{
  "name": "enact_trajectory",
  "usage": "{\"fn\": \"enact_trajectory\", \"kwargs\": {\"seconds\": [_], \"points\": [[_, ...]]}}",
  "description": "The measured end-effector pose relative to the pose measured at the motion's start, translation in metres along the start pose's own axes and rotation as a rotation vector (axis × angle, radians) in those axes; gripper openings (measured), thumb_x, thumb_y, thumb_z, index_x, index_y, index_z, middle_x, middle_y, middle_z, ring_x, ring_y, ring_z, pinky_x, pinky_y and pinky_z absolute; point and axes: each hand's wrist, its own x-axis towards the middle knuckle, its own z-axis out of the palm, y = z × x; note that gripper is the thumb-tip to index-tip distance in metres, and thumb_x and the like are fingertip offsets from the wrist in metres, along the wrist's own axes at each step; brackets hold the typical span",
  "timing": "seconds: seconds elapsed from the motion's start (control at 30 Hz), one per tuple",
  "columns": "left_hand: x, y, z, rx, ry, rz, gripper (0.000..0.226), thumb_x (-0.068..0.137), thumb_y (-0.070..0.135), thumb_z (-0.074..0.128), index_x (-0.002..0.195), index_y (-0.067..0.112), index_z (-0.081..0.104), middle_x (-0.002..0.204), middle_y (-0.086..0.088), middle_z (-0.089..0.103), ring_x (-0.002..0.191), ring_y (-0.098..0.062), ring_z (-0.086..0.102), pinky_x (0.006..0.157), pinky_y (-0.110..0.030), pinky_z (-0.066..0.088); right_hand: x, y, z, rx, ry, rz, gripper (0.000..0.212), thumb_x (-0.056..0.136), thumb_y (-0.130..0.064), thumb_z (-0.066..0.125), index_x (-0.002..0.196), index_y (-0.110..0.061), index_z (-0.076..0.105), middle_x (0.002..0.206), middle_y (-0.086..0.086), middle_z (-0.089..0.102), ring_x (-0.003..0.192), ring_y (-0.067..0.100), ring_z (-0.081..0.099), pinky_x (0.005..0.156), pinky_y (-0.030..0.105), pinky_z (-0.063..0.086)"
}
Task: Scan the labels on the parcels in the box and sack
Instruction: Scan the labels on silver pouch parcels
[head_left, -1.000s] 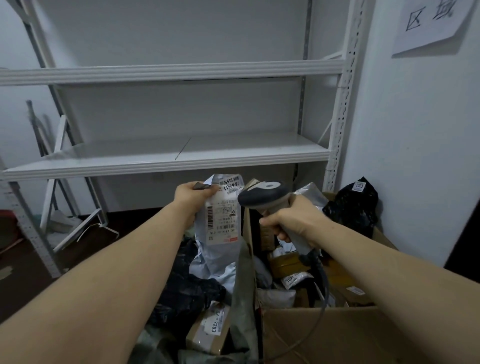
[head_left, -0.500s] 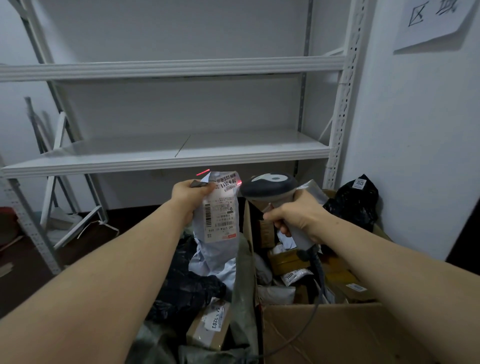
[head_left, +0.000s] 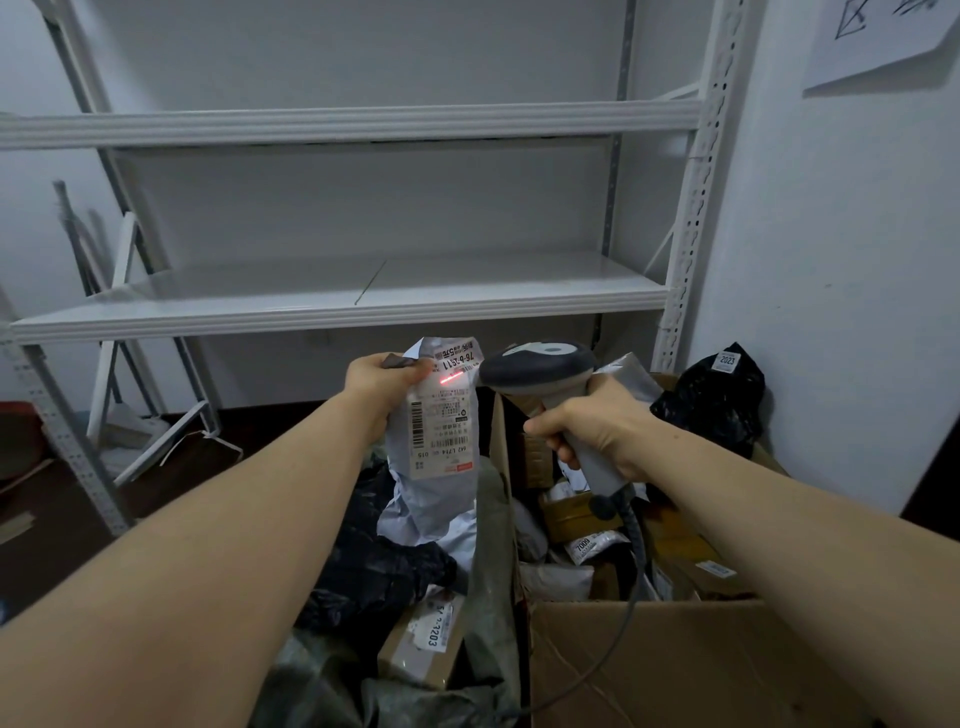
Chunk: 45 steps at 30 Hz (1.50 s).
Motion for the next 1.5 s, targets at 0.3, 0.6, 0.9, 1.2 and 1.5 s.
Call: {"fn": "enact_trajectory", "kwargs": {"seconds": [0.3,0.6,0.9,1.2,1.5], "points": [[0.004,-0.003,-0.004,0.011,0.007,-0.008,0.019,0.081,0.013,0.075,0.072,0.013,0.058,0.08,-0.009,0.067,0.081,-0.027,0.063,0.088,-0.046,0.054,-0.001,-0.001,0.004,0.04,-0.024,-0.004,0.009,0.079,0.002,0.069,0.078,0.0,0.06,0.054,0.01,0.052,0.041,0.015,0.044,0.04,0.022,0.04],[0.007,-0.005,-0.005,0.009,0.017,-0.007,0.022,0.08,0.013,0.075,0.068,0.014,0.057,0.078,-0.008,0.065,0.08,-0.027,0.061,0.085,-0.043,0.053,0.002,0.001,0.004,0.065,-0.038,-0.005,0.014,0.078,0.002,0.069,0.088,0.0,0.059,0.053,0.01,0.052,0.04,0.015,0.045,0.039,0.021,0.04],[0.008,-0.008,-0.008,-0.003,0.023,-0.011,0.026,0.08,0.012,0.076,0.064,0.014,0.056,0.076,-0.009,0.064,0.08,-0.027,0.06,0.088,-0.047,0.052,0.004,0.002,0.006,0.085,-0.045,0.001,0.03,0.077,0.002,0.071,0.103,0.002,0.057,0.055,0.008,0.056,0.039,0.013,0.049,0.039,0.021,0.041],[0.009,-0.007,-0.011,0.0,0.024,-0.013,0.024,0.08,0.012,0.075,0.066,0.014,0.056,0.076,-0.007,0.066,0.078,-0.027,0.062,0.087,-0.046,0.053,0.004,0.002,0.008,0.068,-0.064,-0.01,0.019,0.078,0.001,0.071,0.089,-0.006,0.057,0.056,0.011,0.056,0.044,0.016,0.049,0.042,0.025,0.042],[0.012,-0.009,-0.013,0.027,0.032,-0.011,0.026,0.08,0.014,0.076,0.065,0.015,0.055,0.077,-0.008,0.065,0.079,-0.026,0.06,0.082,-0.041,0.053,0.005,0.0,0.01,0.044,-0.069,-0.035,0.015,0.078,0.001,0.07,0.079,-0.007,0.058,0.054,0.011,0.054,0.043,0.017,0.046,0.043,0.025,0.041]]}}
